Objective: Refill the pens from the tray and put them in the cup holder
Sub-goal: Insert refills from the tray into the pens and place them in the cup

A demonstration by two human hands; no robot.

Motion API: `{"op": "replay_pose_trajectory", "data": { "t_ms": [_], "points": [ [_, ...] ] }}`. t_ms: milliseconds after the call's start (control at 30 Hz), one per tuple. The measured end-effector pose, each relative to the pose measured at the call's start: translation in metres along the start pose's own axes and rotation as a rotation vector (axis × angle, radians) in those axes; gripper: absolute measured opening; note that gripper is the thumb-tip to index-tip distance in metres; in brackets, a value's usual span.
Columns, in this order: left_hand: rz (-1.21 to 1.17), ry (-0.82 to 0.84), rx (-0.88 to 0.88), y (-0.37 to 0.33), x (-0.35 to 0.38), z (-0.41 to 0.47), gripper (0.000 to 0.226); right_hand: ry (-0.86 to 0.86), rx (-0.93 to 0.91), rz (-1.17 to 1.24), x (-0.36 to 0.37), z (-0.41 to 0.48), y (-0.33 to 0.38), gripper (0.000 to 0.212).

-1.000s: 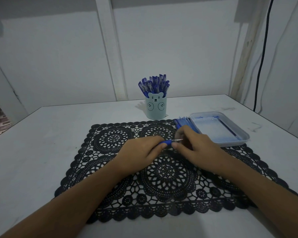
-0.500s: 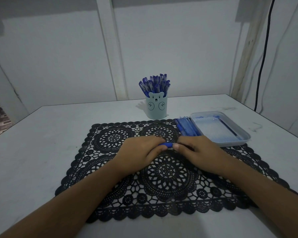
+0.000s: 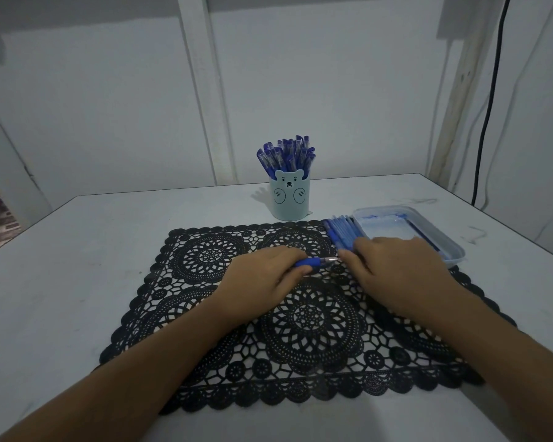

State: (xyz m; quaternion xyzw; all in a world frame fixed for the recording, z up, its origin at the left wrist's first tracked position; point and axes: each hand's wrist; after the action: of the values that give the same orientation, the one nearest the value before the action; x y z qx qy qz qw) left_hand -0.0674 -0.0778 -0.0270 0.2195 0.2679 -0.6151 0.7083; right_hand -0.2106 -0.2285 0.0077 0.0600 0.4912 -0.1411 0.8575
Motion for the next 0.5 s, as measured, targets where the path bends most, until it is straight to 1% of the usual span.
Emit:
{"op": "replay_pose_trajectory", "data": {
  "t_ms": [100,167,233,333,400,500],
  "points": [
    [0.001,0.017,-0.021,-0.0002,0.0005,0.0001,0.032,0.124,0.012,-0.082,0.0005,-0.007,-0.0018,0.044],
    [0.006,0.03,-0.03,-0.0003,0.0003,0.0001,0.032,0.149,0.007,-0.107,0.0009,-0.0095,0.0013,0.043],
    [0.009,0.036,-0.037,-0.0002,-0.0001,0.0,0.032,0.172,-0.006,-0.136,0.0016,-0.0102,0.0014,0.036],
    [0.002,0.04,-0.042,-0.0004,0.0,0.0003,0.033,0.235,-0.047,-0.193,0.0011,-0.0105,0.0001,0.021],
    [-0.008,0.047,-0.047,-0.0002,0.0007,0.0003,0.034,0.254,-0.058,-0.191,0.0003,-0.0106,-0.0002,0.017],
    [-0.012,0.046,-0.055,-0.0002,0.0007,-0.0001,0.034,0.238,-0.052,-0.176,-0.0008,-0.01,0.0006,0.016]
  ]
}}
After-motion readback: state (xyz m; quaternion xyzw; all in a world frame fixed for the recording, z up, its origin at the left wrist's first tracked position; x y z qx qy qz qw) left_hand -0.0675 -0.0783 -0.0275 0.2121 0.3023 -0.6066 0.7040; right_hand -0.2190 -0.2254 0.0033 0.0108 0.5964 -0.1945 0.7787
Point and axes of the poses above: each hand's wrist, its own z-axis towards the middle knuckle, its own x-axis out of the palm, y = z × x, and after that the axes turned 7 degrees about -y, right-handed
